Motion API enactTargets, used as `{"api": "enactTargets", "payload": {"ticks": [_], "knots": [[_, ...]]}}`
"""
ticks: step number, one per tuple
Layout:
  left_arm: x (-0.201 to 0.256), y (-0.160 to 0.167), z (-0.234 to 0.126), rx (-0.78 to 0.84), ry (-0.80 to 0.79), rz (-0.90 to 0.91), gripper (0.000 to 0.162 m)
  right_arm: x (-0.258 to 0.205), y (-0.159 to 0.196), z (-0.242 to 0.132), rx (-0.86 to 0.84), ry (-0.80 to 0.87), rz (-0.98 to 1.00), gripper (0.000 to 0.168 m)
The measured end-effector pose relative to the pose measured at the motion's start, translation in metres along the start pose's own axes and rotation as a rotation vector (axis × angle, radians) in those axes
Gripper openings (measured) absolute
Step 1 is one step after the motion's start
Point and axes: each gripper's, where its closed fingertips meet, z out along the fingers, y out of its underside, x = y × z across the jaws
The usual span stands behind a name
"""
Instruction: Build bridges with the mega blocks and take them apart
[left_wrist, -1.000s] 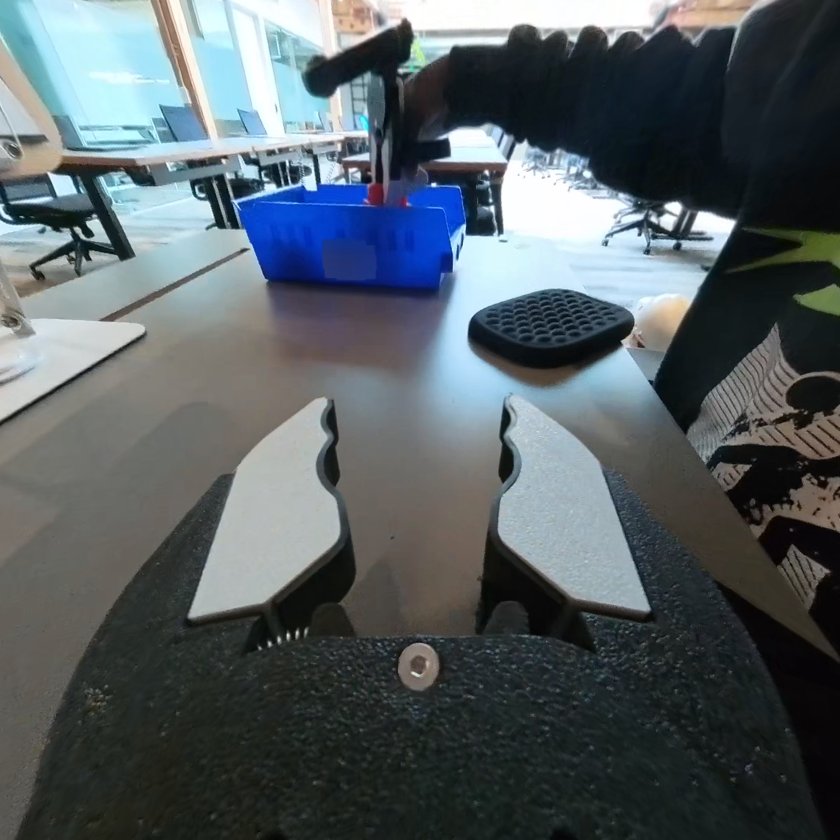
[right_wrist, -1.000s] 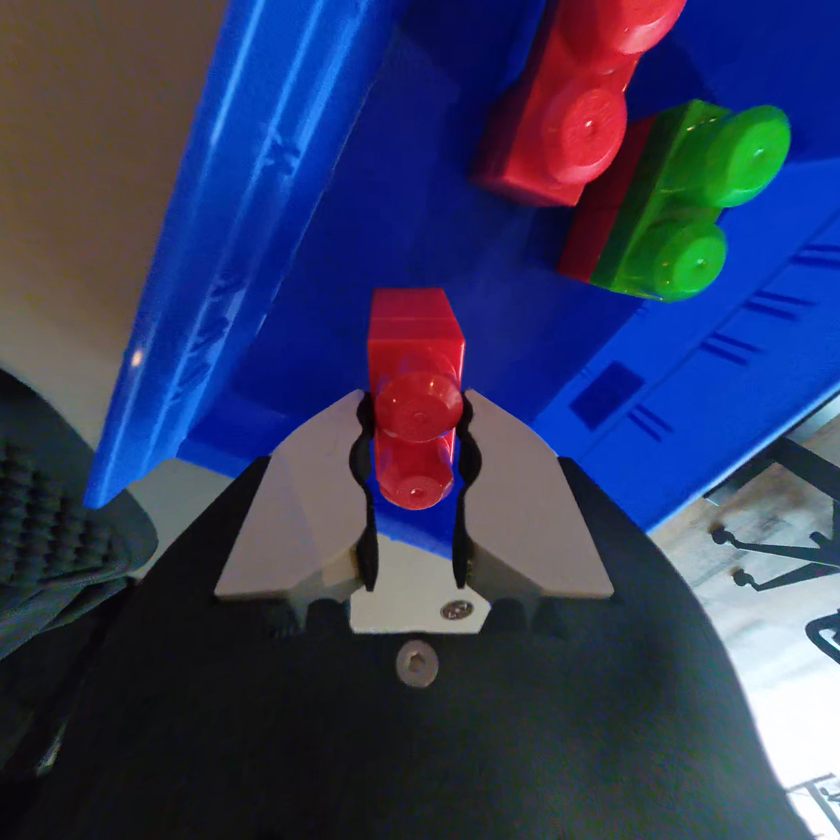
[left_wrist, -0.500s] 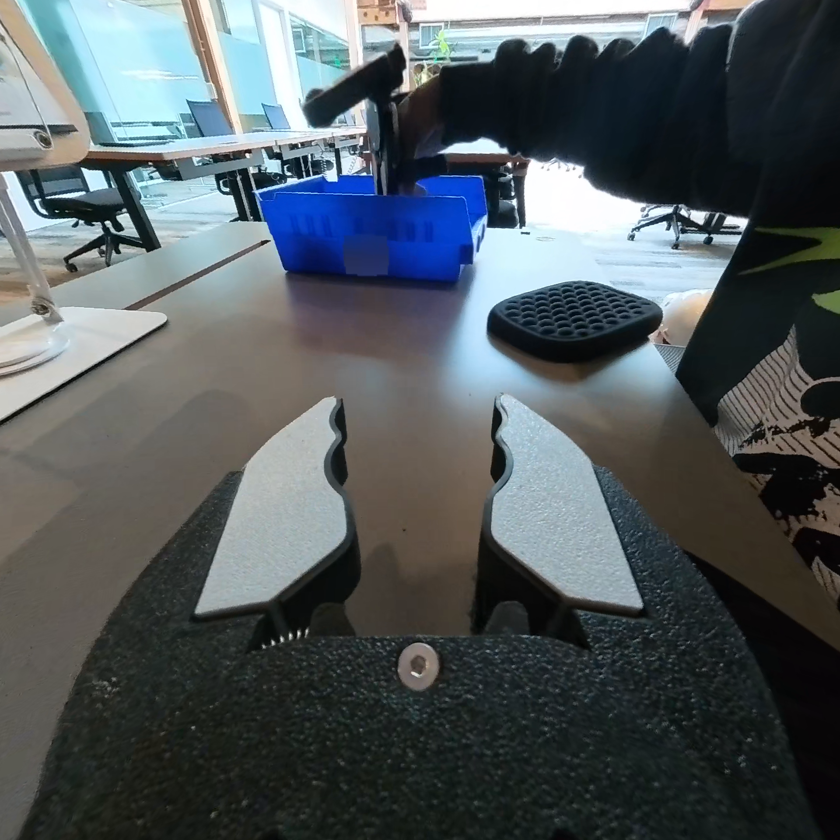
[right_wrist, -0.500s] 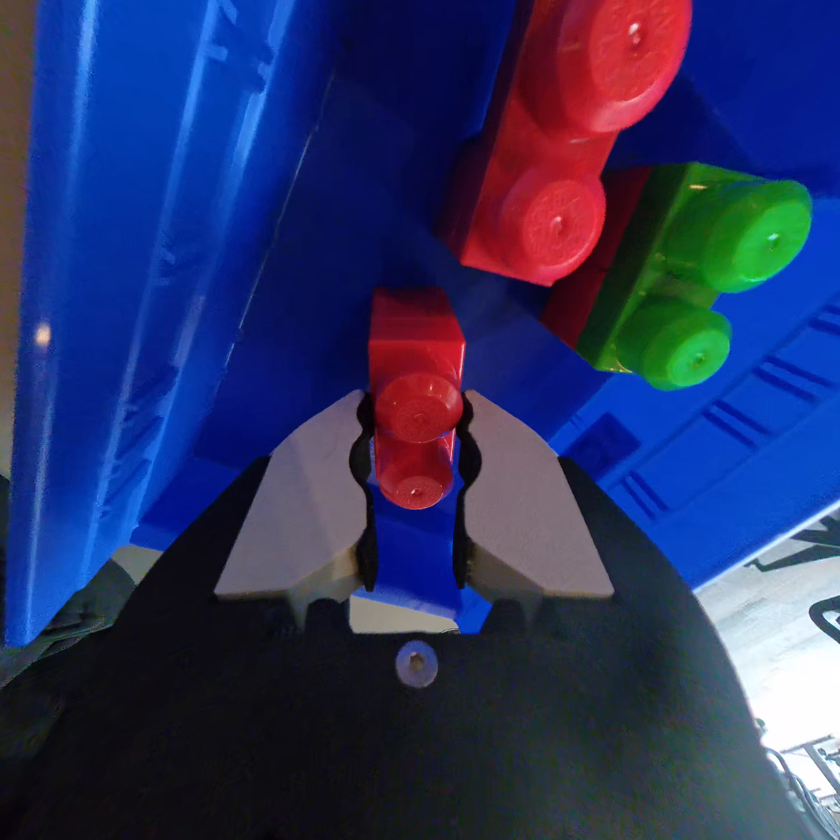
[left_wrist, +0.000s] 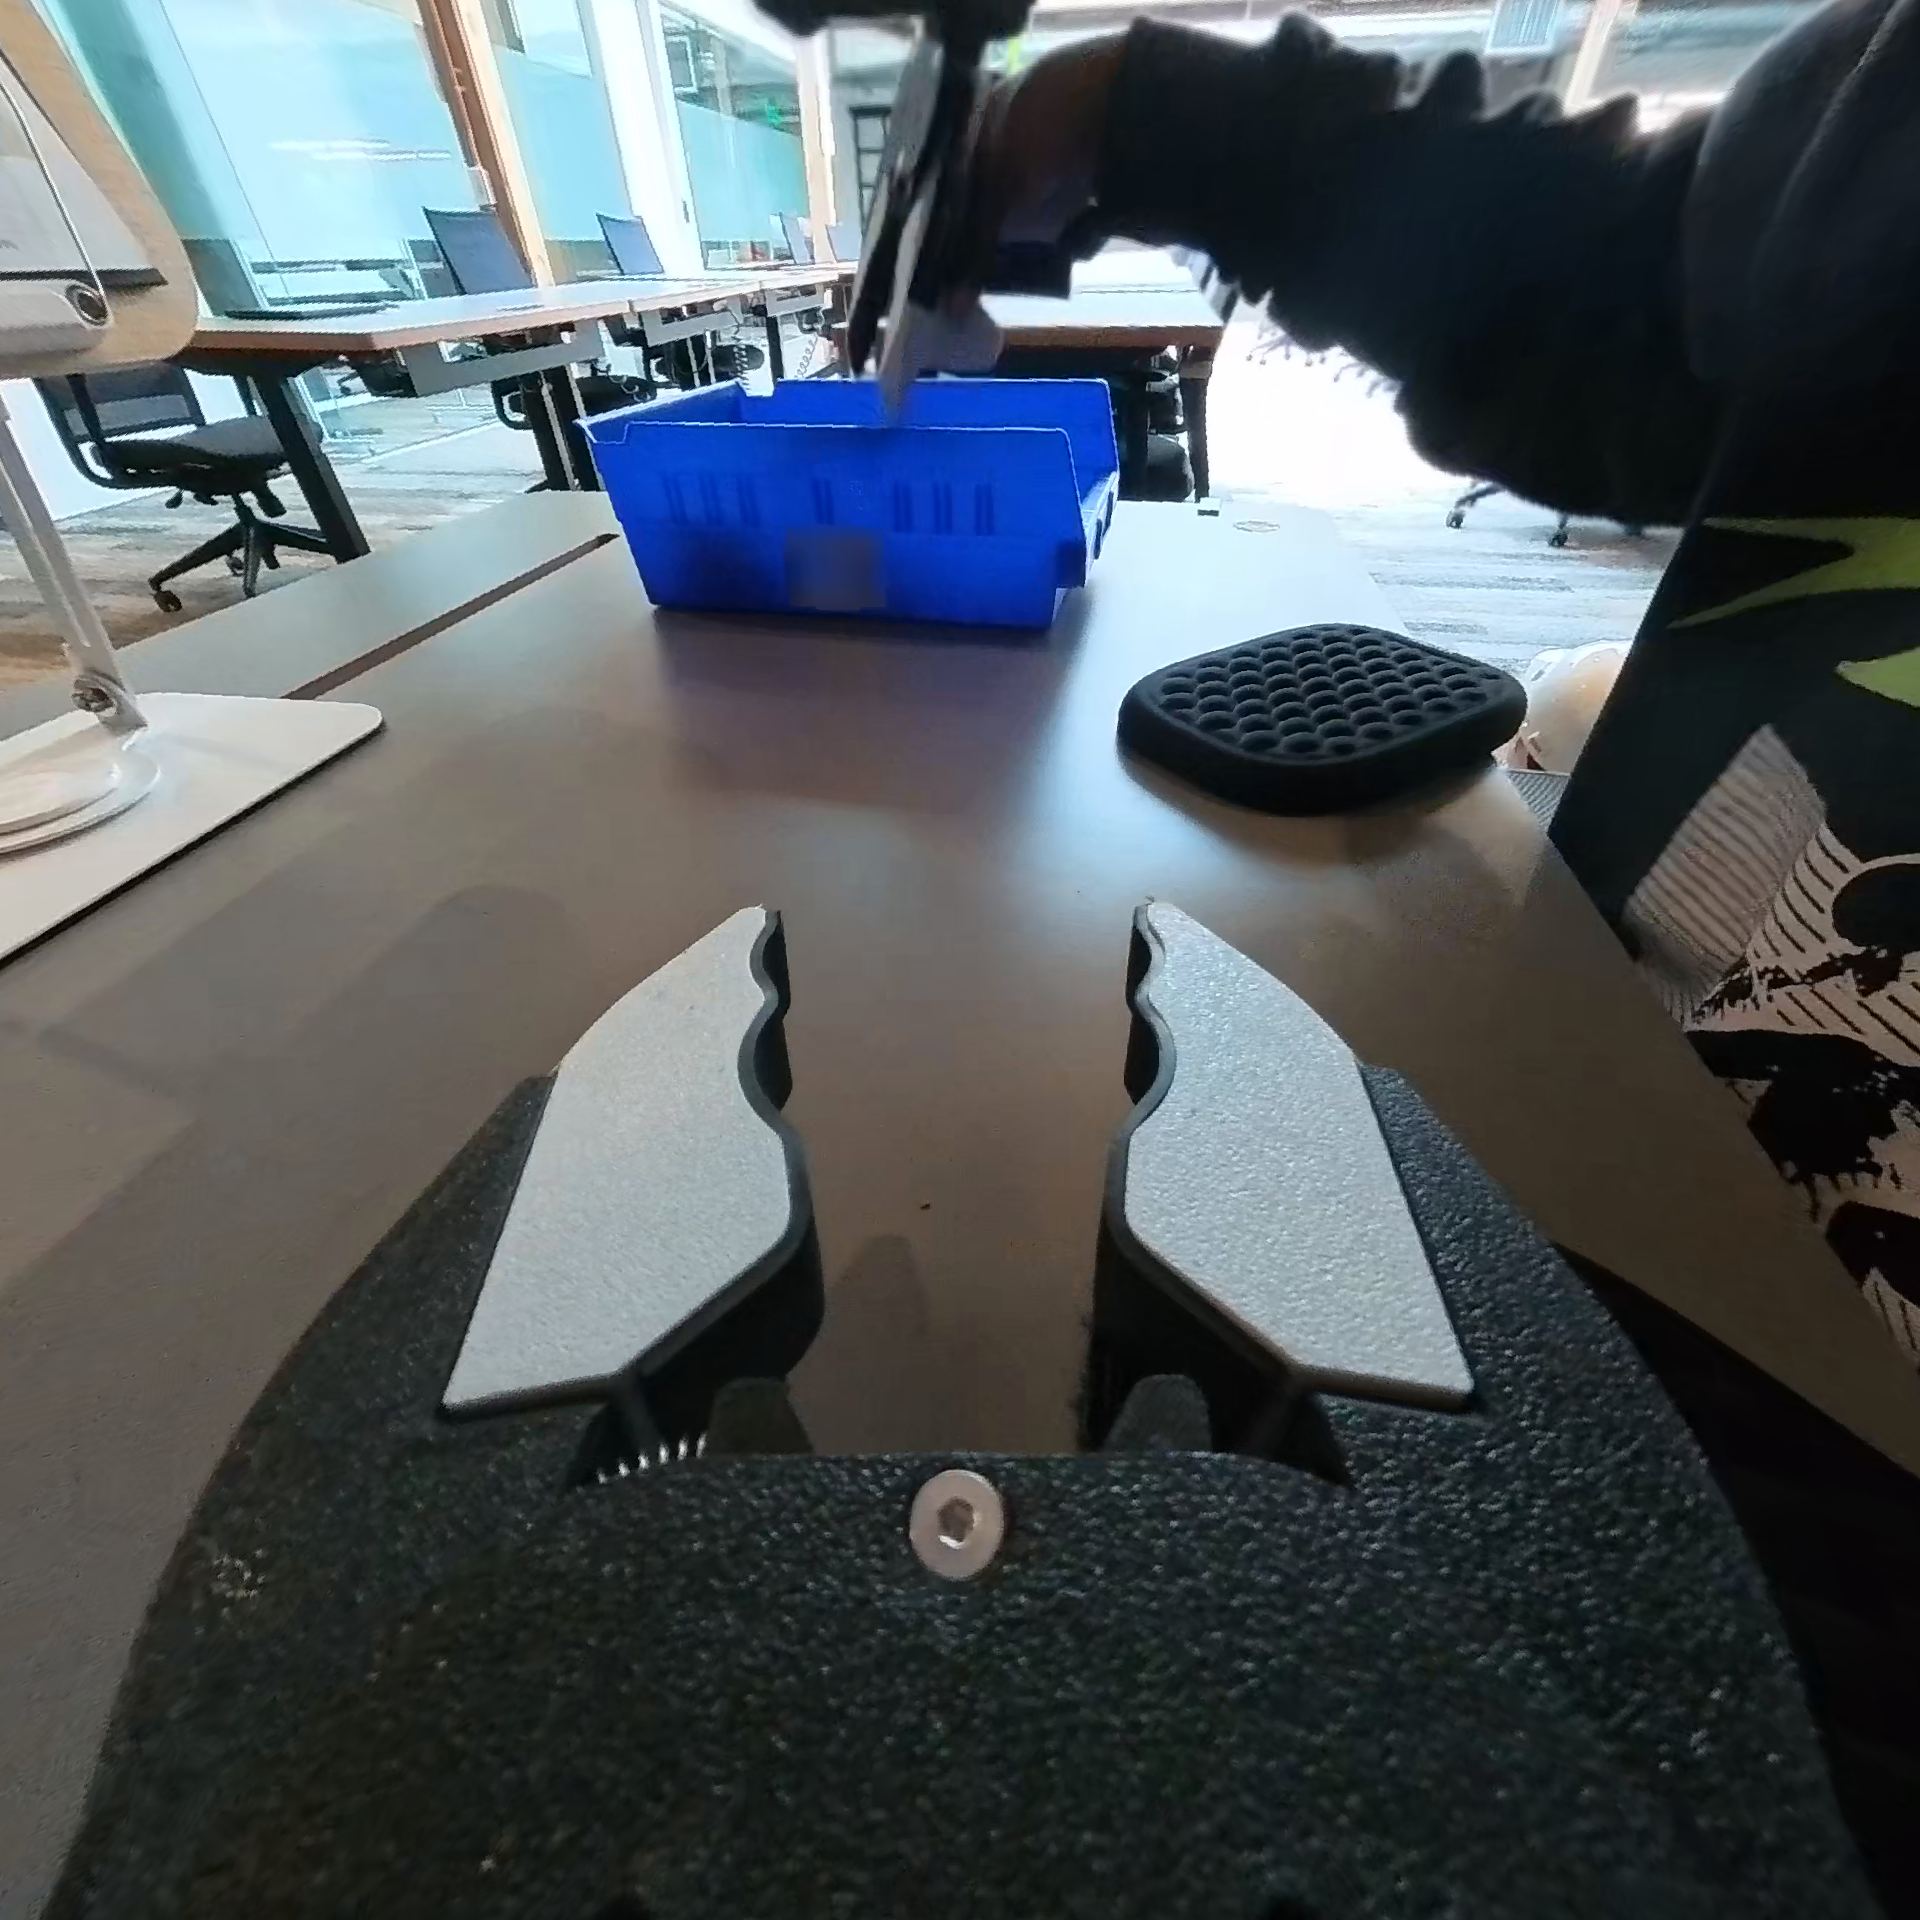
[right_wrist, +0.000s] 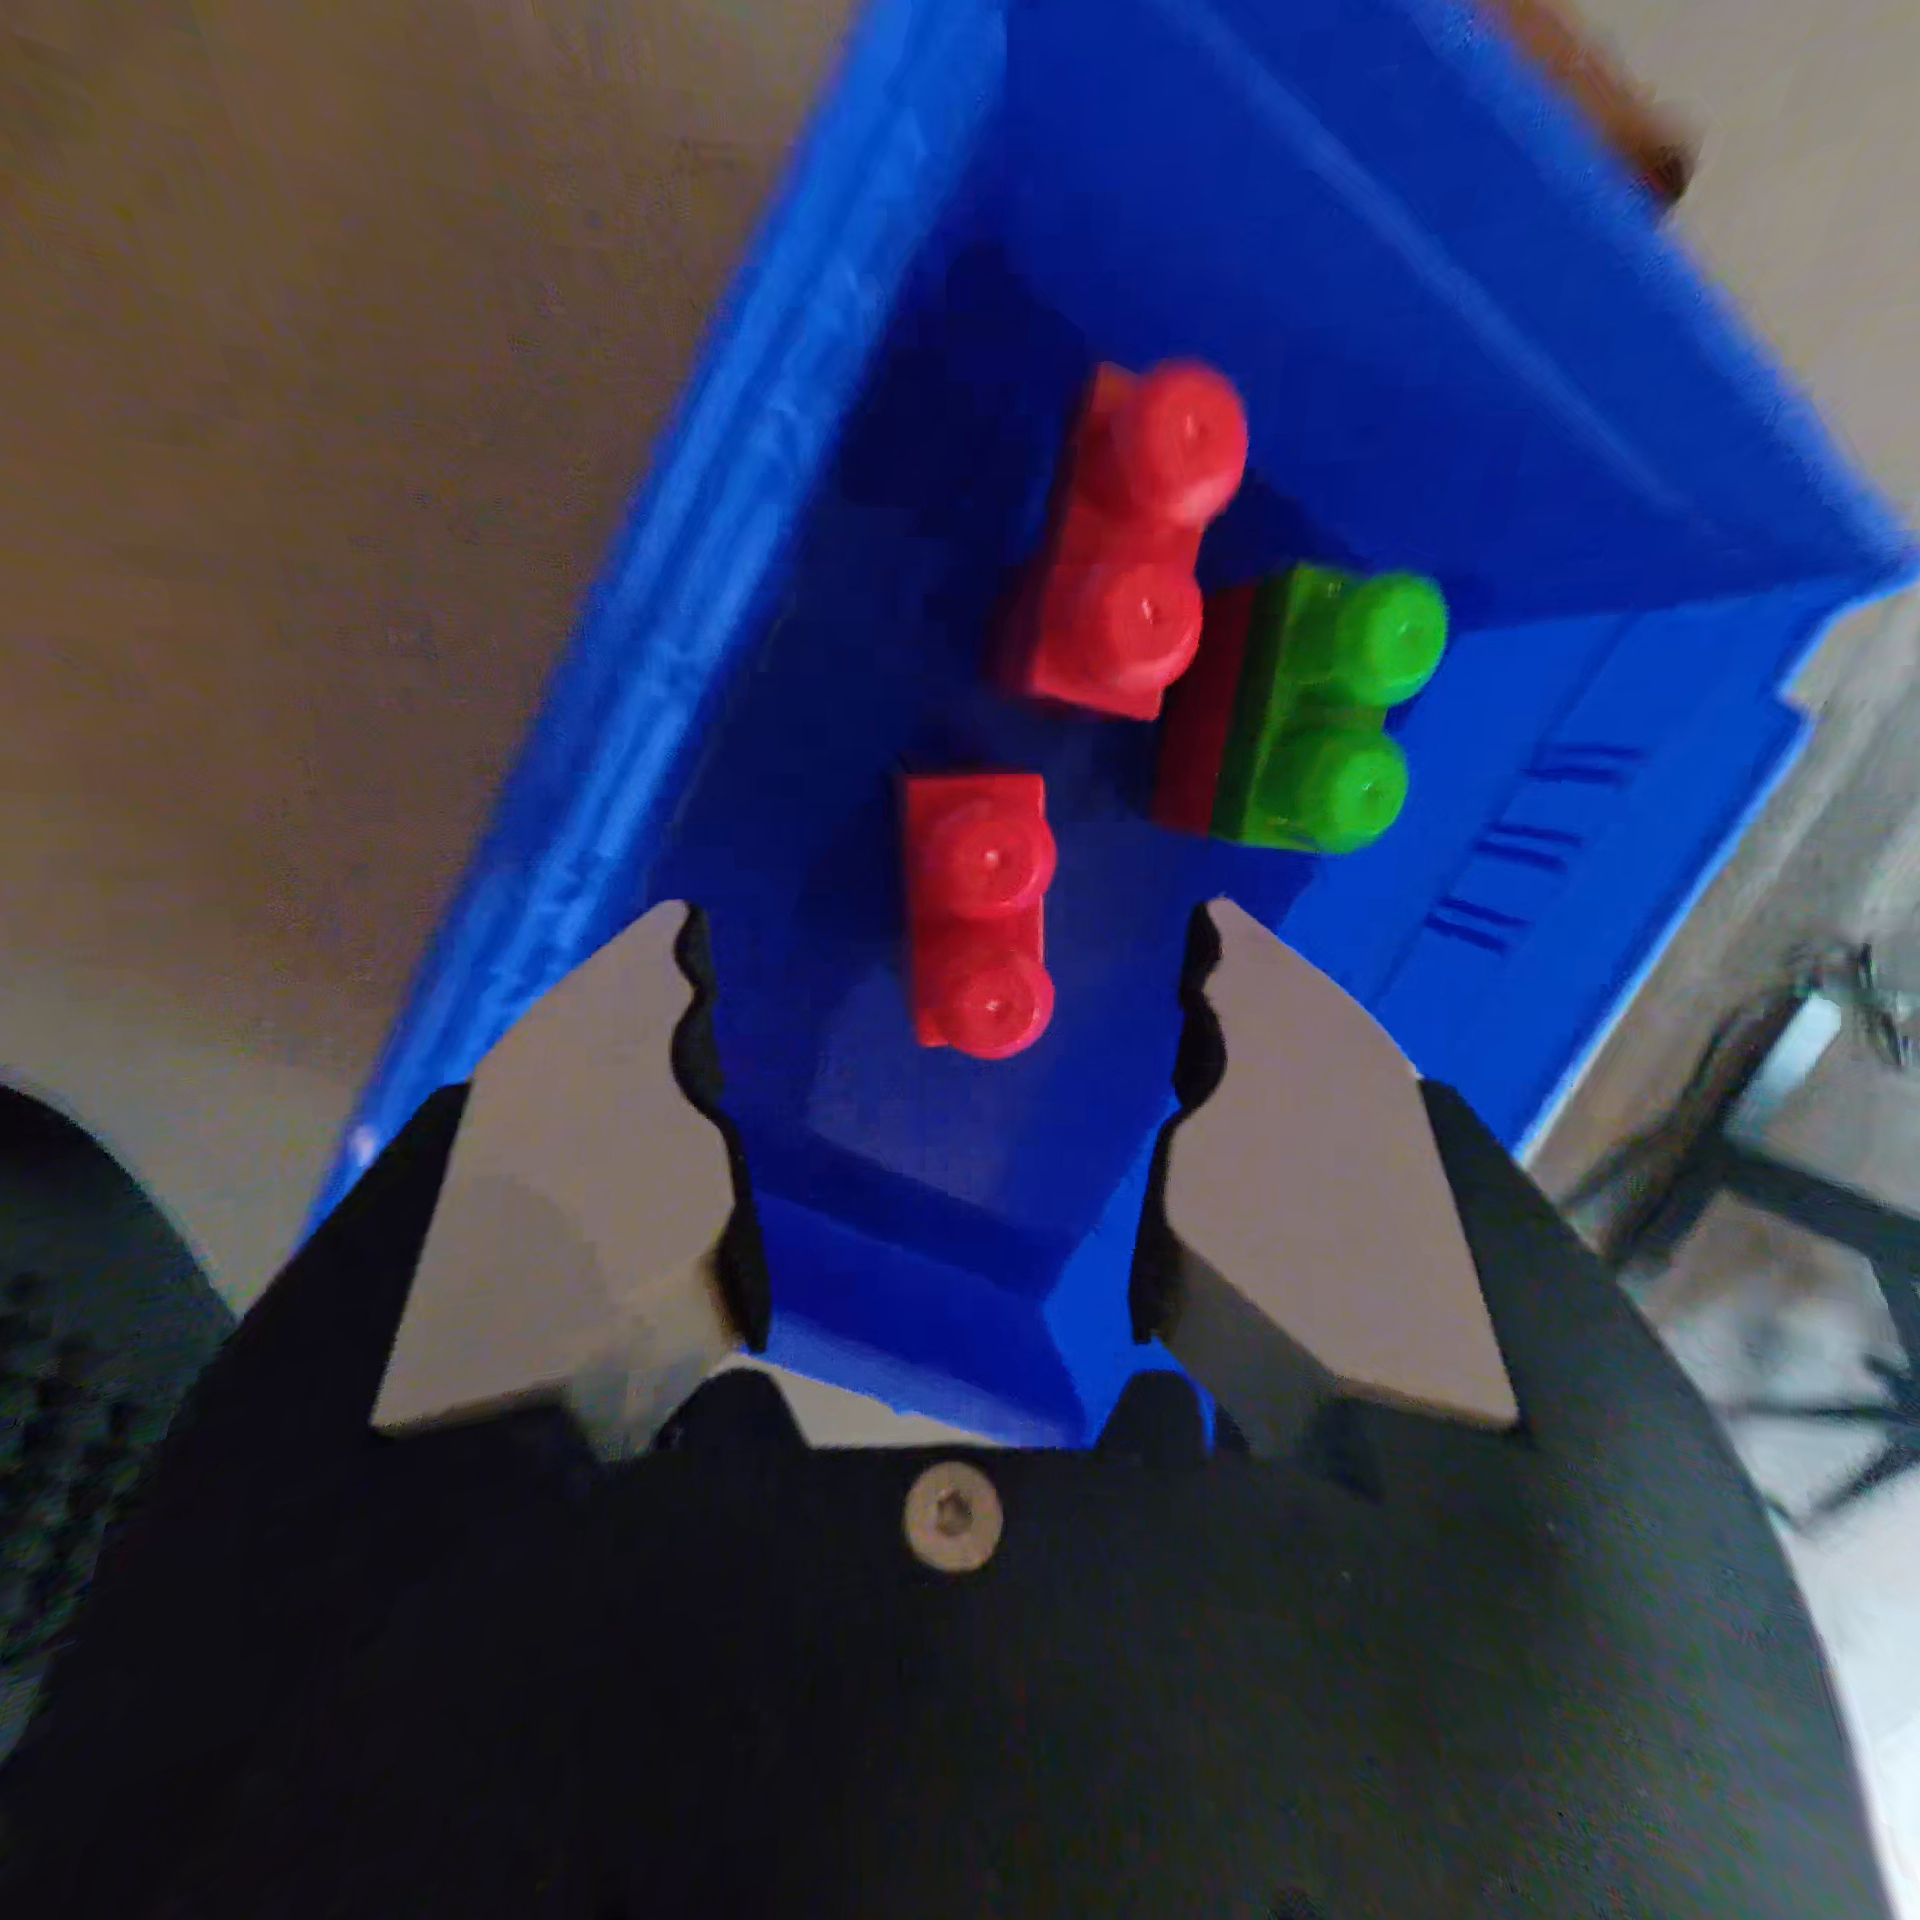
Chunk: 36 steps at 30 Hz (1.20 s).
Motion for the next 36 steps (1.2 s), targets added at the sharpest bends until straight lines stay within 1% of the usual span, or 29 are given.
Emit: {"api": "enactTargets", "payload": {"ticks": [1,4,8,10,13,17,19,21,25,30,33,36], "knots": [[0.000,0.000,0.000,0.001,-0.002,-0.001,0.062,-0.008,-0.009,-0.011,0.092,-0.004,-0.005,0.089],[-0.002,0.000,0.000,0.004,-0.008,-0.004,0.062,-0.037,-0.030,-0.047,0.348,-0.014,-0.032,0.088],[-0.005,-0.001,-0.002,0.005,-0.044,0.018,0.059,-0.086,-0.042,-0.082,0.573,-0.022,-0.093,0.080],[-0.008,-0.005,-0.005,0.008,-0.077,0.046,0.058,-0.118,-0.045,-0.093,0.661,-0.061,-0.136,0.077],[-0.014,-0.027,-0.015,0.064,-0.151,0.048,0.056,-0.167,-0.047,-0.103,0.775,-0.136,-0.194,0.071],[-0.022,-0.059,-0.043,0.103,-0.320,0.069,0.053,-0.218,-0.052,-0.101,0.903,-0.221,-0.251,0.062],[-0.028,-0.070,-0.066,0.094,-0.432,0.081,0.053,-0.231,-0.056,-0.091,0.945,-0.233,-0.249,0.057],[-0.036,-0.077,-0.097,0.062,-0.559,0.086,0.051,-0.241,-0.060,-0.078,0.973,-0.260,-0.250,0.054],[-0.057,-0.078,-0.177,-0.065,-0.840,0.086,0.047,-0.251,-0.062,-0.056,0.968,-0.310,-0.234,0.051],[-0.097,-0.063,-0.277,-0.247,-1.143,-0.023,0.046,-0.266,-0.055,-0.036,0.901,-0.333,-0.288,0.051],[-0.129,-0.048,-0.319,-0.334,-1.298,-0.094,0.046,-0.273,-0.053,-0.031,0.878,-0.331,-0.330,0.051],[-0.162,-0.026,-0.345,-0.415,-1.423,-0.174,0.048,-0.279,-0.052,-0.030,0.875,-0.365,-0.337,0.051]]}}
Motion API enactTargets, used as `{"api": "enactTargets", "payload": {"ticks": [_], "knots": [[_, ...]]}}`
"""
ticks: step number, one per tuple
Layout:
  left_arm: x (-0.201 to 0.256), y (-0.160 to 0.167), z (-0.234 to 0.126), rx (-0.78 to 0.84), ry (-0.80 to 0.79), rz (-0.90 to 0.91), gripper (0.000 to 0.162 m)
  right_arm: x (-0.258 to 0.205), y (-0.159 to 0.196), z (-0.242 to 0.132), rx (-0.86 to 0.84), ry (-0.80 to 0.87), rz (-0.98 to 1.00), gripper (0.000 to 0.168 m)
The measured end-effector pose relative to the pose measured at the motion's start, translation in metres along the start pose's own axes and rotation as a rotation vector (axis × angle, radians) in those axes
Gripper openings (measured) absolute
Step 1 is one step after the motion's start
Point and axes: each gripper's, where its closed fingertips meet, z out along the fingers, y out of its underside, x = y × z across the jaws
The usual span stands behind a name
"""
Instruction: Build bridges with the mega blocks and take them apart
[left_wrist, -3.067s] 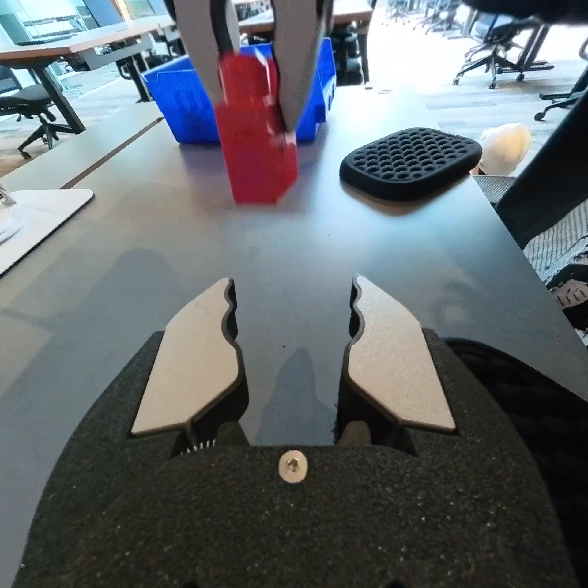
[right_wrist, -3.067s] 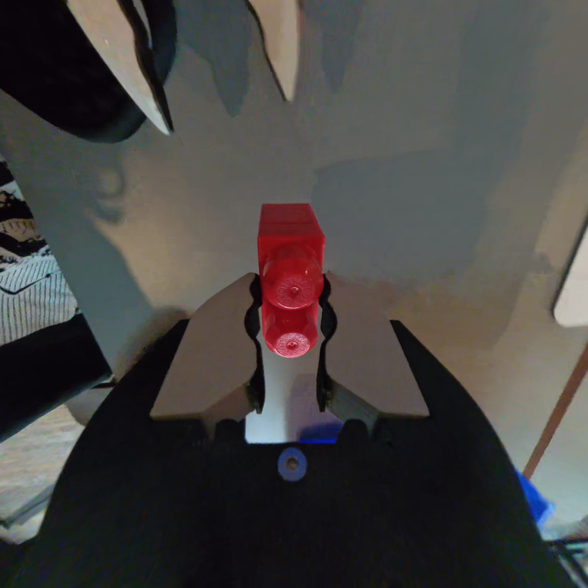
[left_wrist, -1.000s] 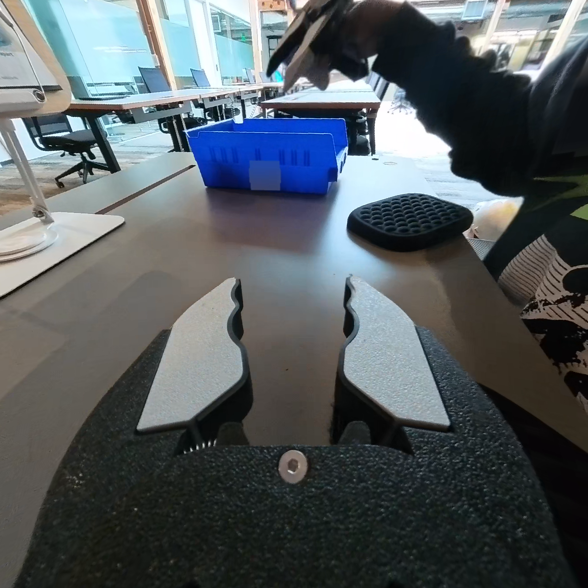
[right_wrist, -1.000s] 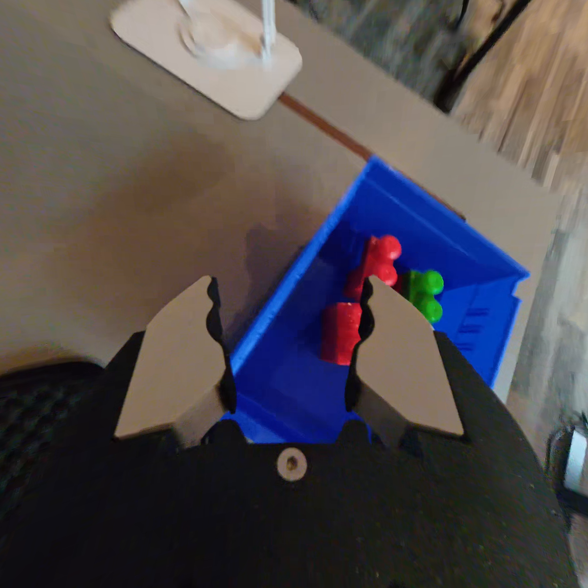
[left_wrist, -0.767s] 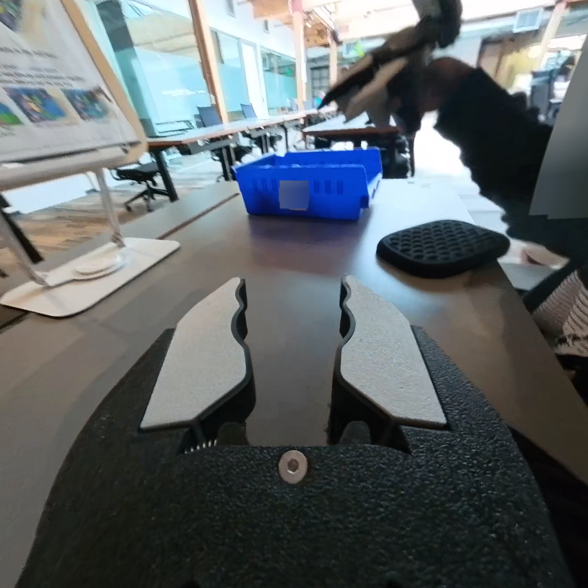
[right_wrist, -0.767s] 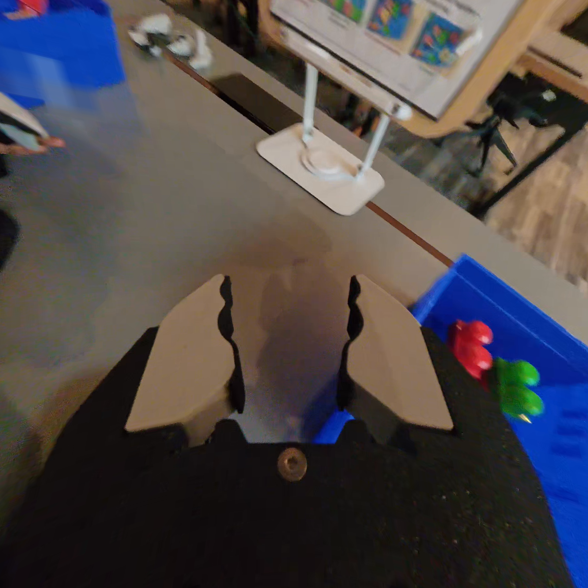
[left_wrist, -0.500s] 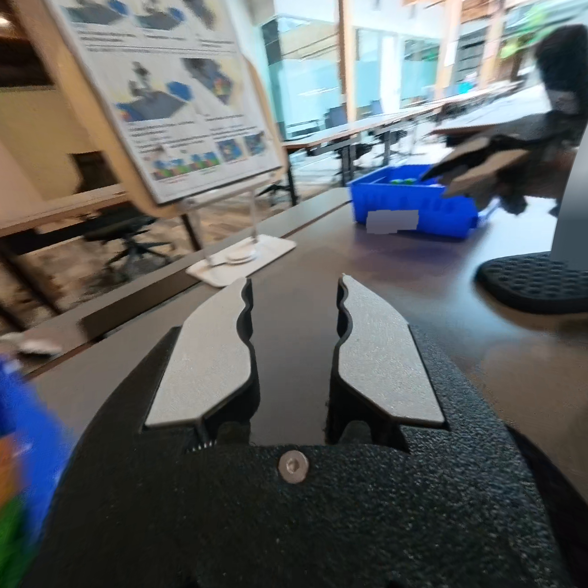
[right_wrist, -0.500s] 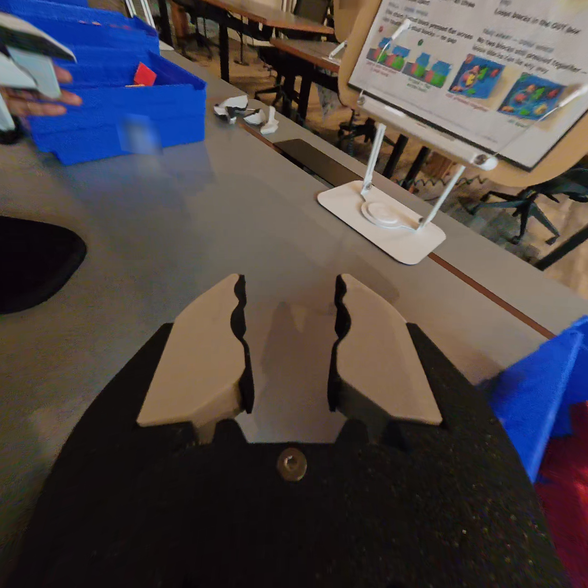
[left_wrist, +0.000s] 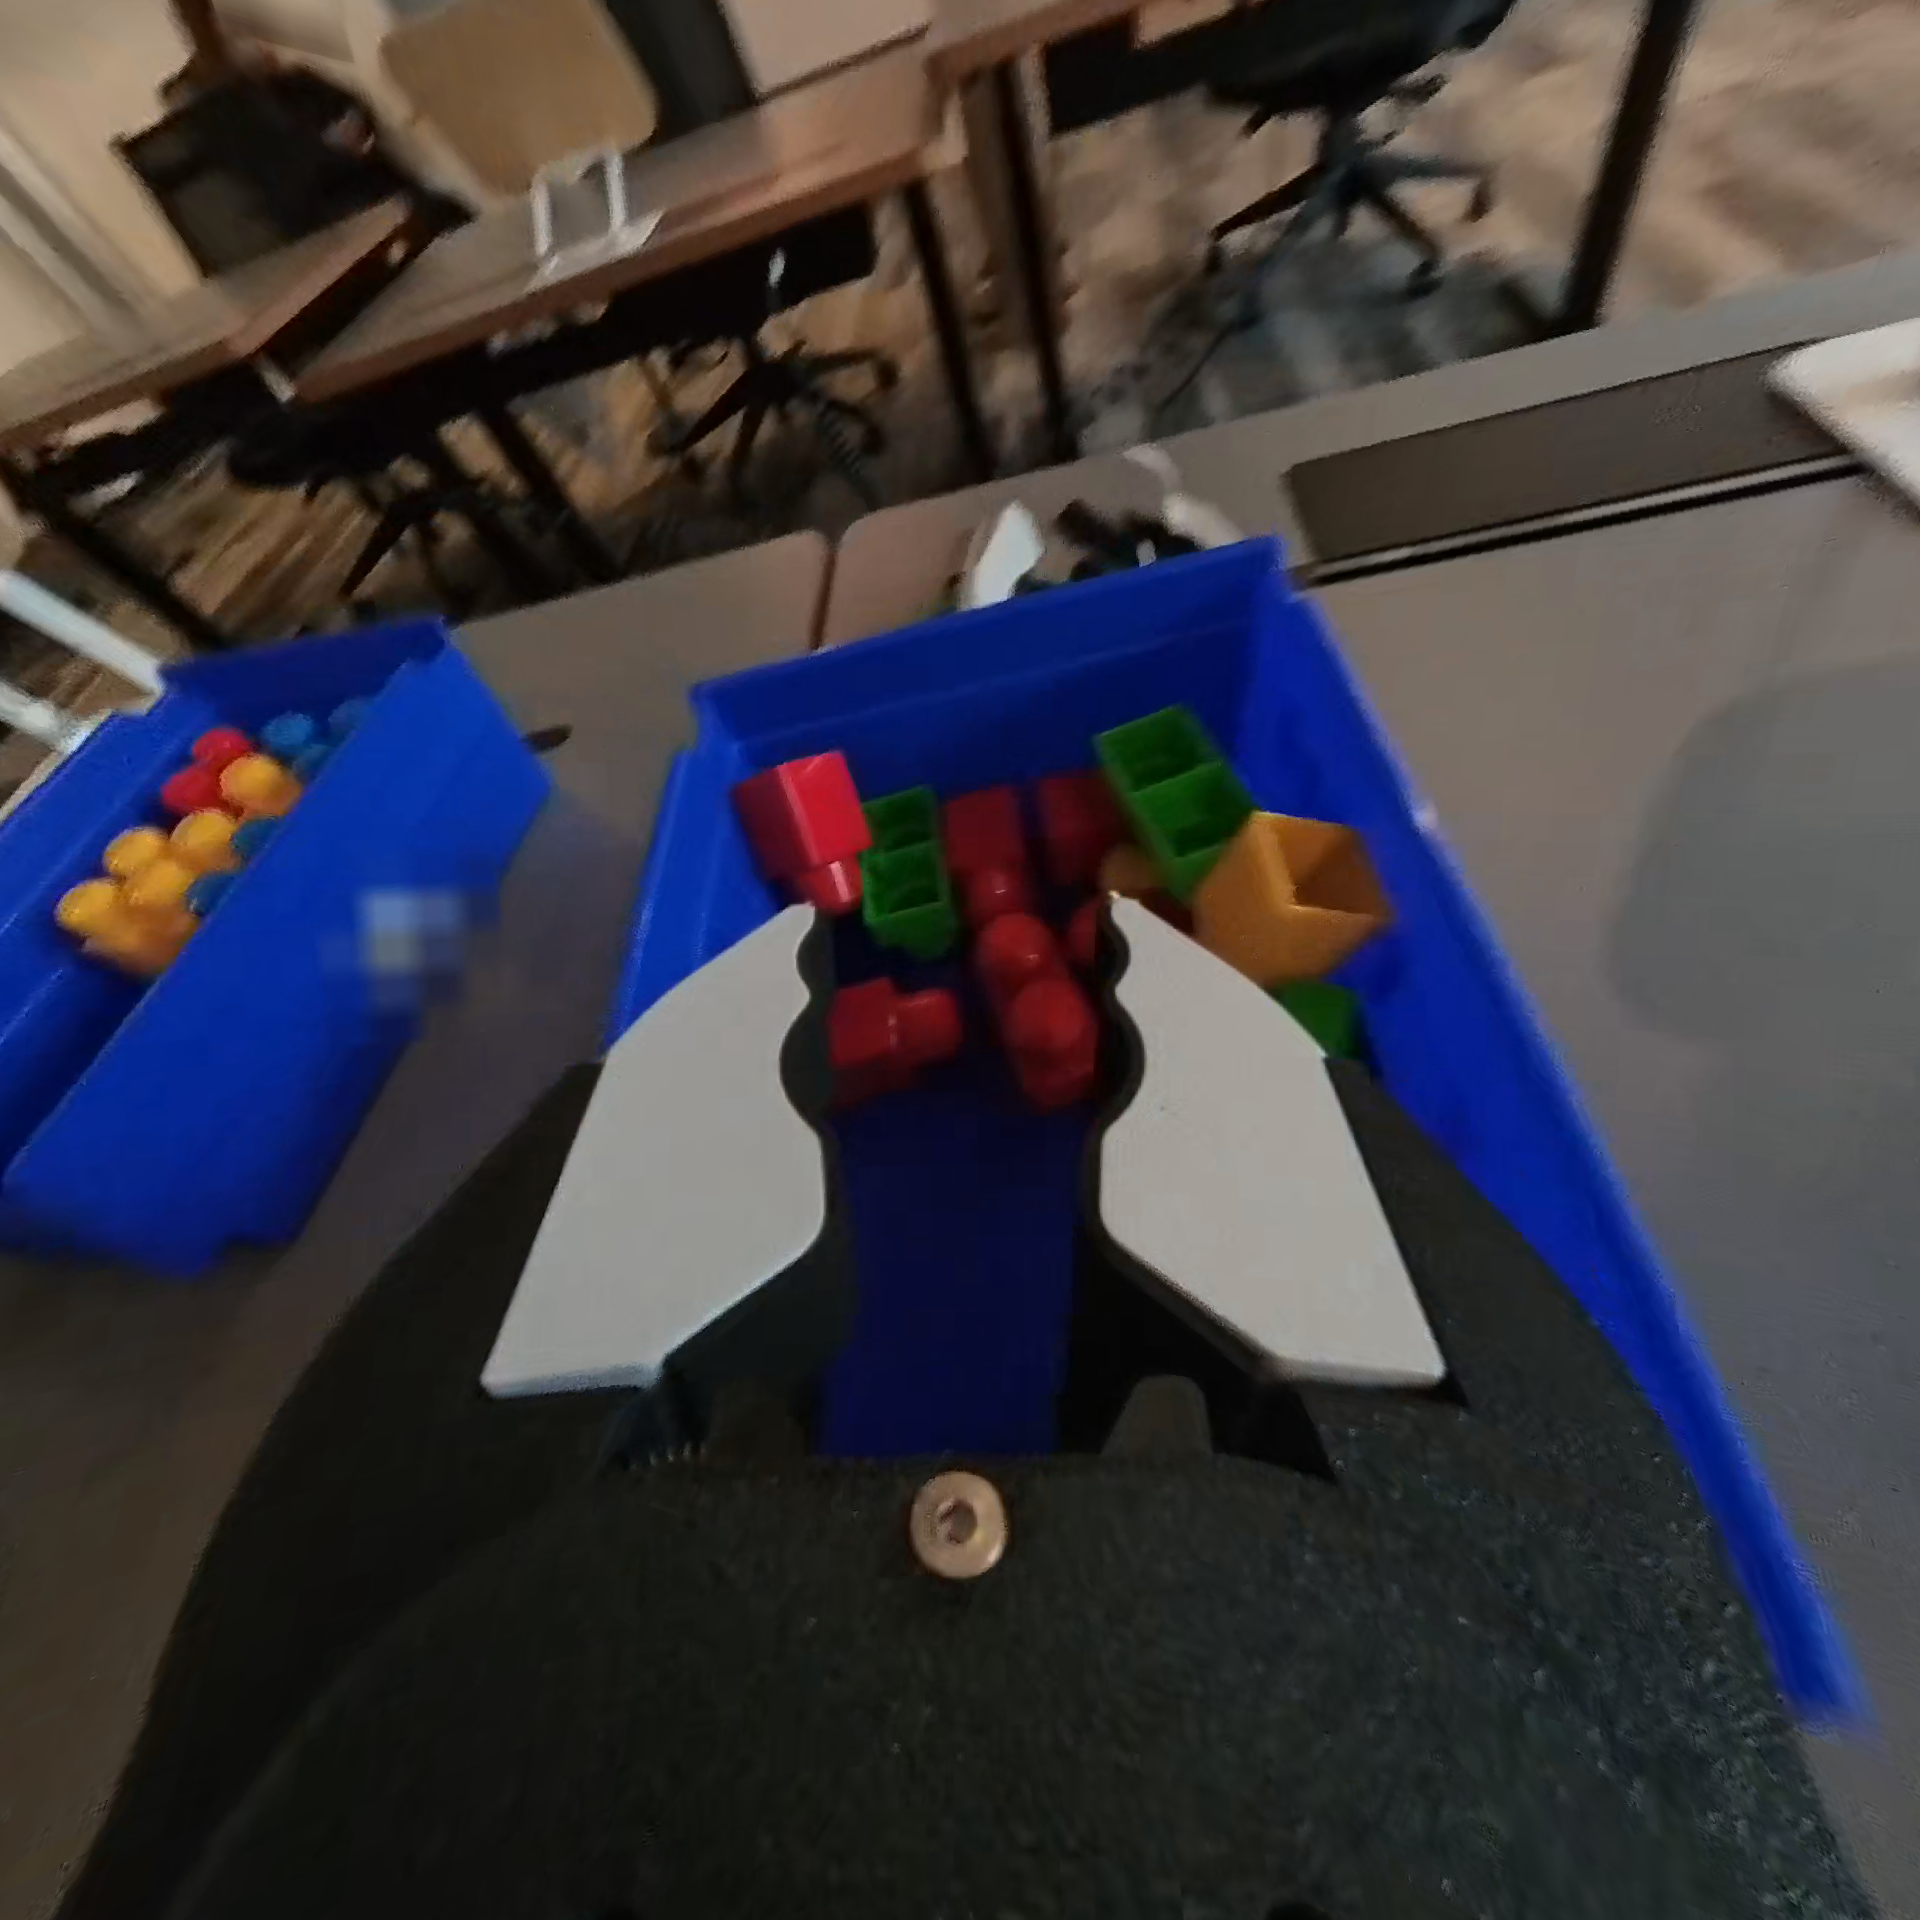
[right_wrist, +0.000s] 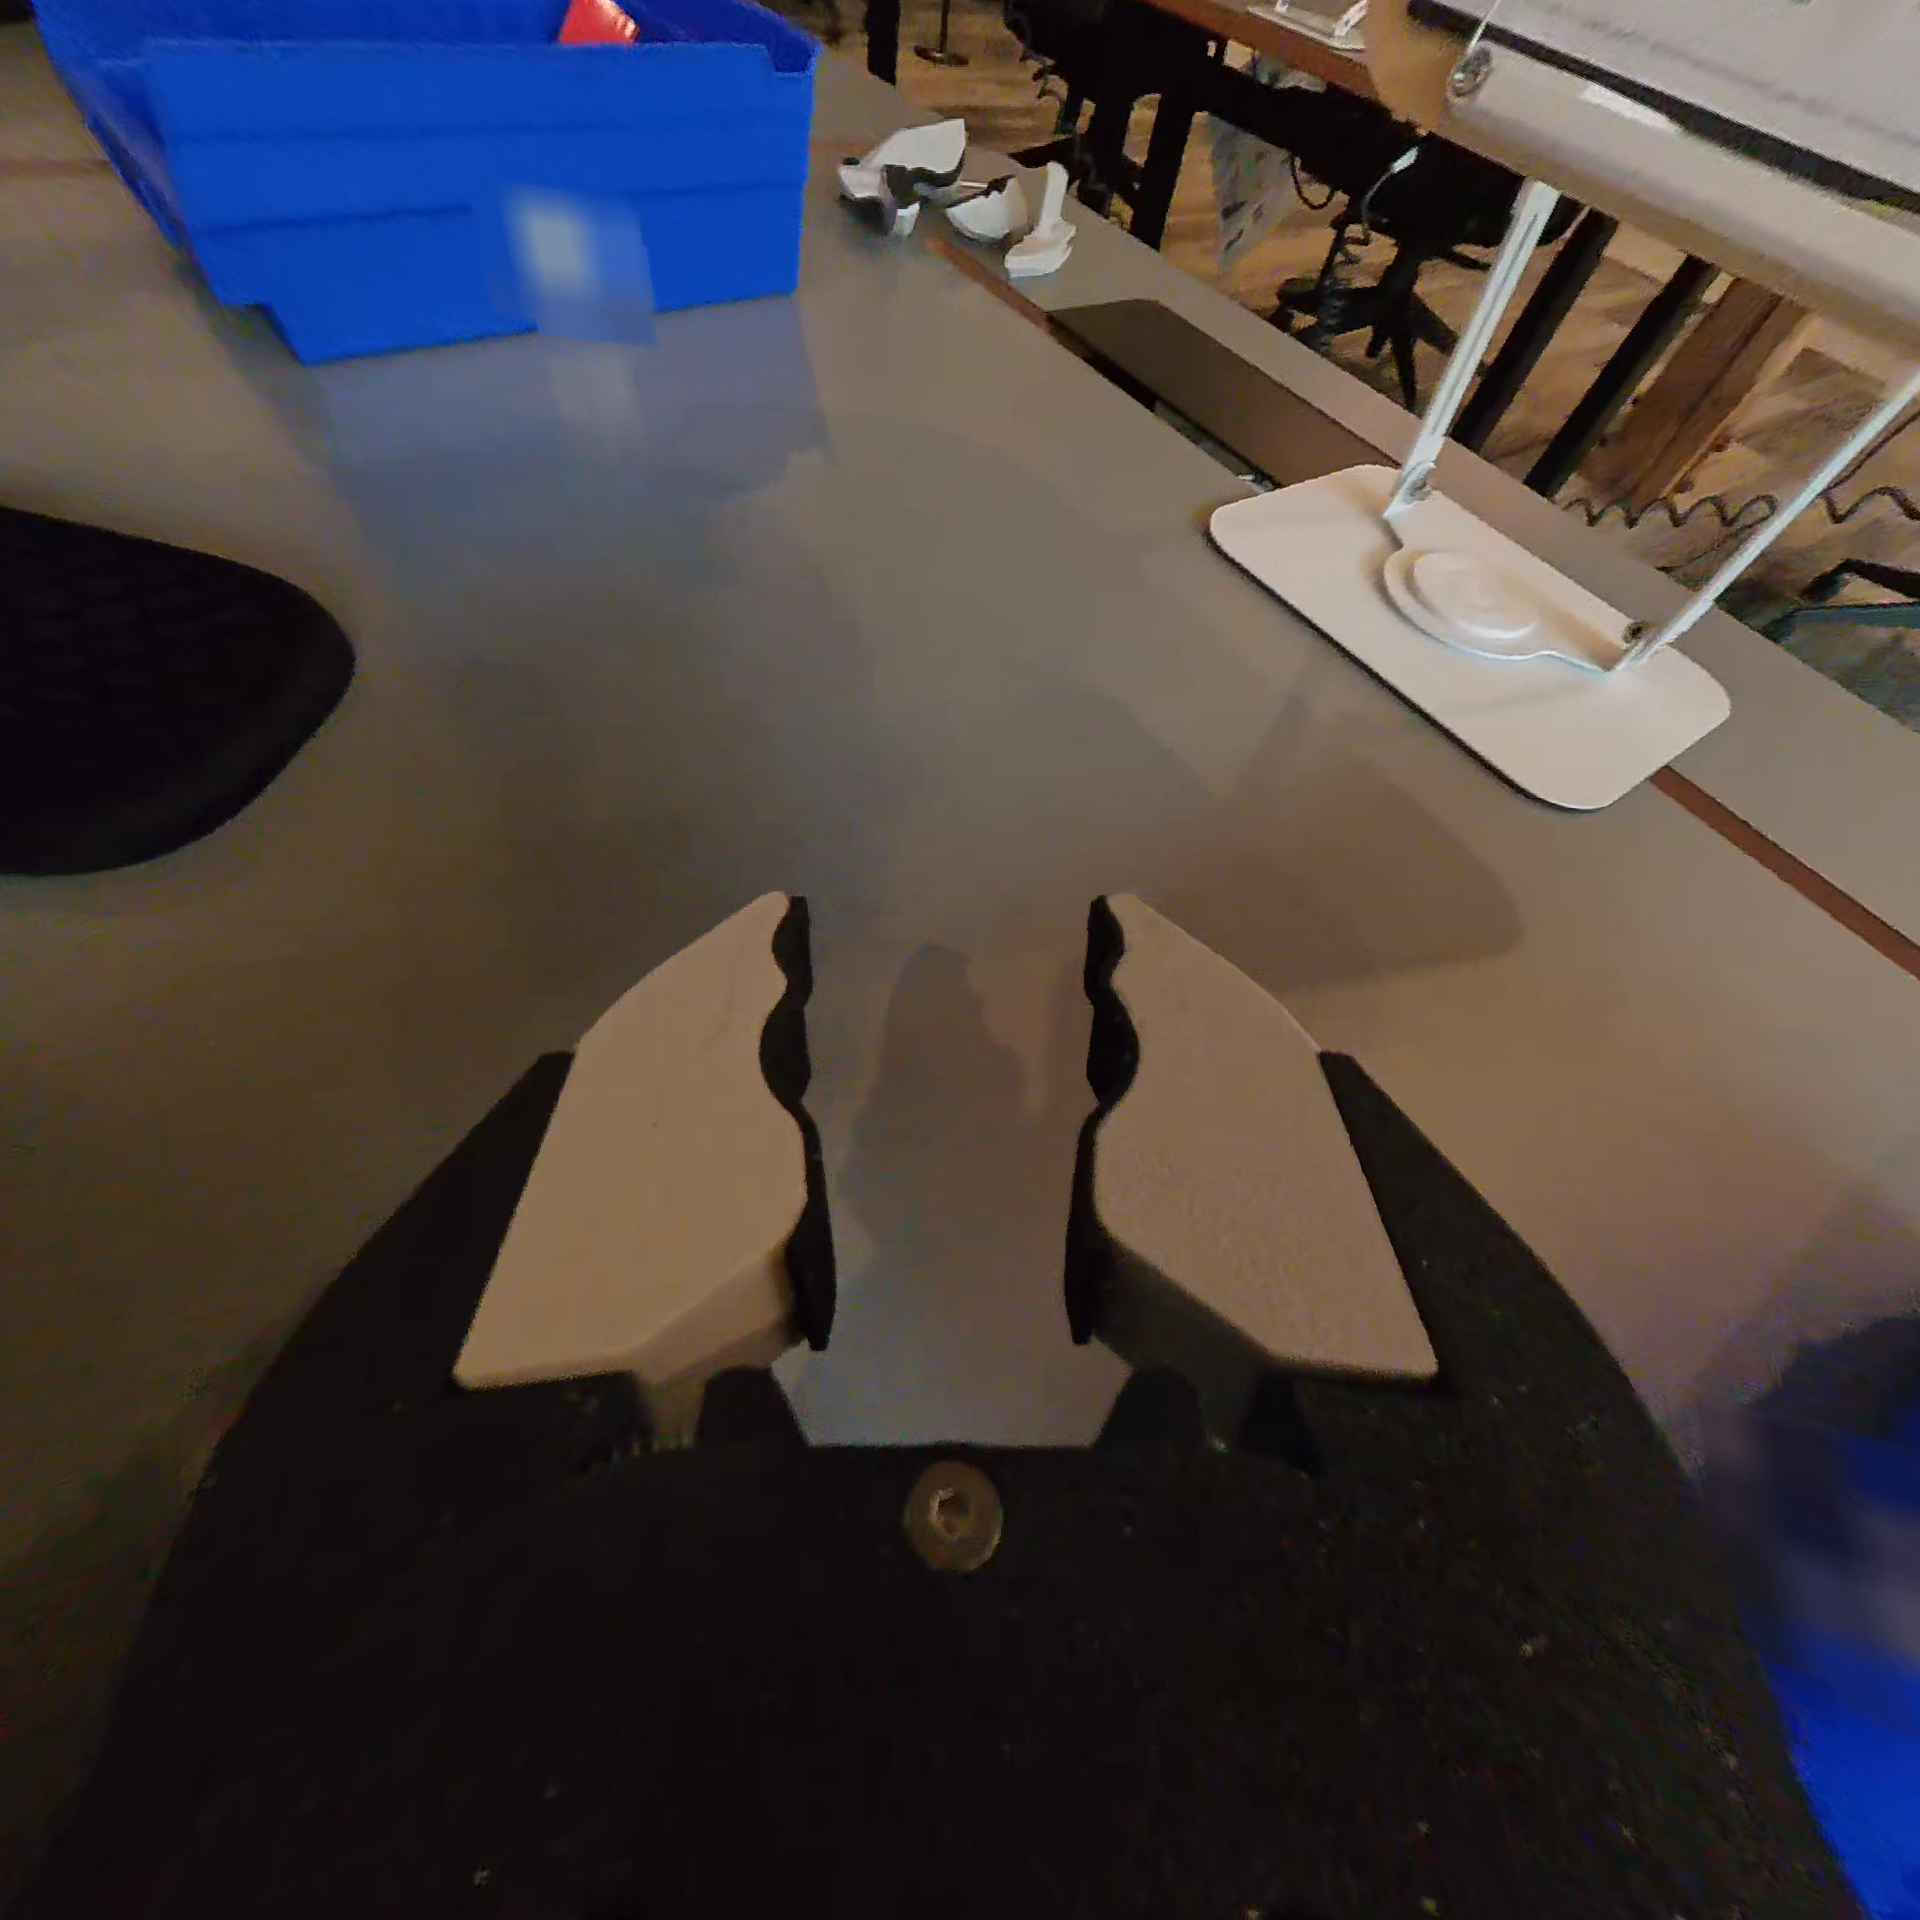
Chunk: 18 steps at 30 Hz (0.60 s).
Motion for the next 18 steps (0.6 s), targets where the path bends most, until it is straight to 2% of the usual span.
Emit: {"api": "enactTargets", "payload": {"ticks": [5,10,14,18], "knots": [[-0.029,0.025,0.057,-0.164,-0.206,-0.004,0.053,-0.002,0.003,0.002,0.010,-0.027,0.030,0.051],[-0.035,0.036,0.103,-0.262,-0.283,-0.028,0.056,-0.004,0.004,0.003,0.005,-0.039,0.034,0.050],[-0.048,0.040,0.128,-0.321,-0.377,0.048,0.051,-0.005,0.004,0.001,0.003,-0.041,0.022,0.051],[-0.058,0.049,0.143,-0.349,-0.412,0.005,0.047,-0.002,0.006,-0.002,0.003,-0.035,0.029,0.051]]}}
